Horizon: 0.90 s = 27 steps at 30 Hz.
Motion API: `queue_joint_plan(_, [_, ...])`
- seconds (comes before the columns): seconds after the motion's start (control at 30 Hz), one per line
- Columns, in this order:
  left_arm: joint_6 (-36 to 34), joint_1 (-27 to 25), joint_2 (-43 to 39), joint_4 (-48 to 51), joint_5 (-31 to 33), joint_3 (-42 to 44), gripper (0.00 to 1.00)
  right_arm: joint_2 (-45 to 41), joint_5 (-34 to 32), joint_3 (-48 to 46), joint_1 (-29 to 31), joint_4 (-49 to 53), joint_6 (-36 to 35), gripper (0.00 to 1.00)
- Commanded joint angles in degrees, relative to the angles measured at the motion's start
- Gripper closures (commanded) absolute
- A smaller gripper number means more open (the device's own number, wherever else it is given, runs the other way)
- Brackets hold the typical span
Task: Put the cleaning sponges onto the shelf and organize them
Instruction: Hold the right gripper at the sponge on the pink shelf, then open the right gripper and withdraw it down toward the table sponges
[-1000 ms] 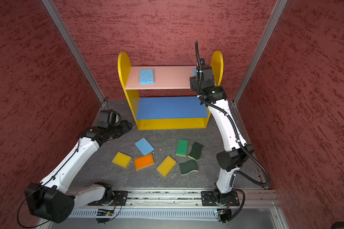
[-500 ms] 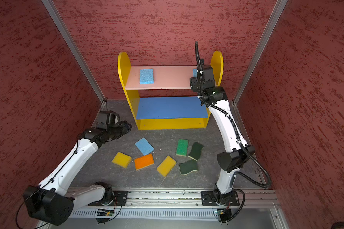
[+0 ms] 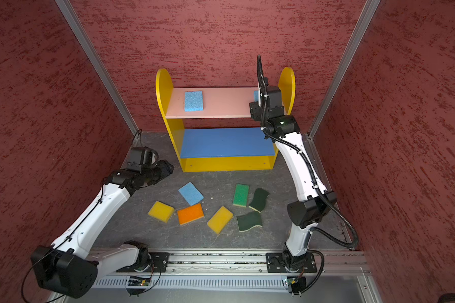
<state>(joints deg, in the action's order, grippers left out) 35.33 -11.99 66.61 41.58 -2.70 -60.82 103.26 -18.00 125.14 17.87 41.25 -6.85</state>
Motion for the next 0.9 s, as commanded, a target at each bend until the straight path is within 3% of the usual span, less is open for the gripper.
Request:
queue_joint_plan(0.0, [0.3,0.3,-0.1,-0.3,0.0,0.4,0.4,-1.2,-0.5,-2.8,-0.2,2.3,-1.9,0.2])
queue_joint_plan(0.67, [0.9,0.2,-2.3,0.8,-0.4,1.2,0.4,-10.2,1.6,-9.1,0.8,-4.0,-2.3,0.01])
queue_joint_plan(0.87, [1.1,-0.2,-2.9,1.4,-0.6,1.2,0.39,-14.2,-0.8,-13.2,2.7,-6.2,-4.2,0.01])
